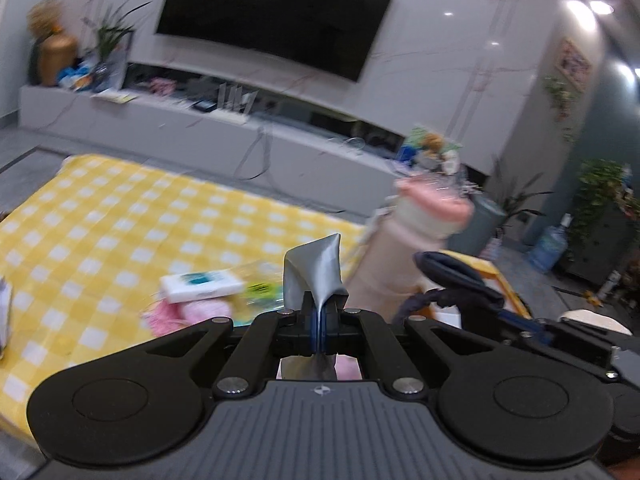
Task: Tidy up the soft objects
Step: 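Lift the grey cloth with the left gripper while the right gripper grasps the navy cloth, then lower both cloths into the white box and open both grippers, then return both tools to the pile and grasp the dark red cloth with the left gripper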
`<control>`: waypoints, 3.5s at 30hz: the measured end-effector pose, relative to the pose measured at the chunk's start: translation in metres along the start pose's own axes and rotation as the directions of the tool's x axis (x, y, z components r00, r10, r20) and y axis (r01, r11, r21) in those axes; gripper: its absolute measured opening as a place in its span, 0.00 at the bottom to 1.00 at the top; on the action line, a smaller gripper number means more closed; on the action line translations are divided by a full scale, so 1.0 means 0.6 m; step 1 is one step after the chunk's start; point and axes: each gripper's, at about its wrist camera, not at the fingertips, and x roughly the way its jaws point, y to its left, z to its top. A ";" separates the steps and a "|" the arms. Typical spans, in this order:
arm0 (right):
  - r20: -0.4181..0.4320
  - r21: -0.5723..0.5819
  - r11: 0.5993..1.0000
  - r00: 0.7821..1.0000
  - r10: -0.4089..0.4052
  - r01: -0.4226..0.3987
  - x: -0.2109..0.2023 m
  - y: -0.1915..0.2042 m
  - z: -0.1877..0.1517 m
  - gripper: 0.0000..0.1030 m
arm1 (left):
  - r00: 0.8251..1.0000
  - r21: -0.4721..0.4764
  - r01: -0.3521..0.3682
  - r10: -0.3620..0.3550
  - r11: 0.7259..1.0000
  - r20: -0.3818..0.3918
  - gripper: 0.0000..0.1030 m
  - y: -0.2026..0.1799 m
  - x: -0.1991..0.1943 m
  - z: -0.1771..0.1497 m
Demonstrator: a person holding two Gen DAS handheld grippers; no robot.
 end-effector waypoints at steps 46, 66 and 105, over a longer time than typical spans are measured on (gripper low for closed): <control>-0.658 0.067 0.989 0.751 -0.057 0.134 0.115 -0.277 -0.129 0.07 | 0.756 0.401 0.307 0.034 0.863 -0.654 0.02 -0.316 0.313 -0.109; -0.663 0.061 0.988 0.746 -0.065 0.140 0.110 -0.282 -0.122 0.29 | 0.746 0.433 0.339 0.041 0.835 -0.664 0.34 -0.331 0.318 -0.111; -0.241 0.071 0.996 0.970 -0.042 0.061 -0.020 -0.061 -0.047 0.59 | 0.950 0.326 0.227 -0.135 0.918 -0.281 0.54 -0.154 0.077 -0.056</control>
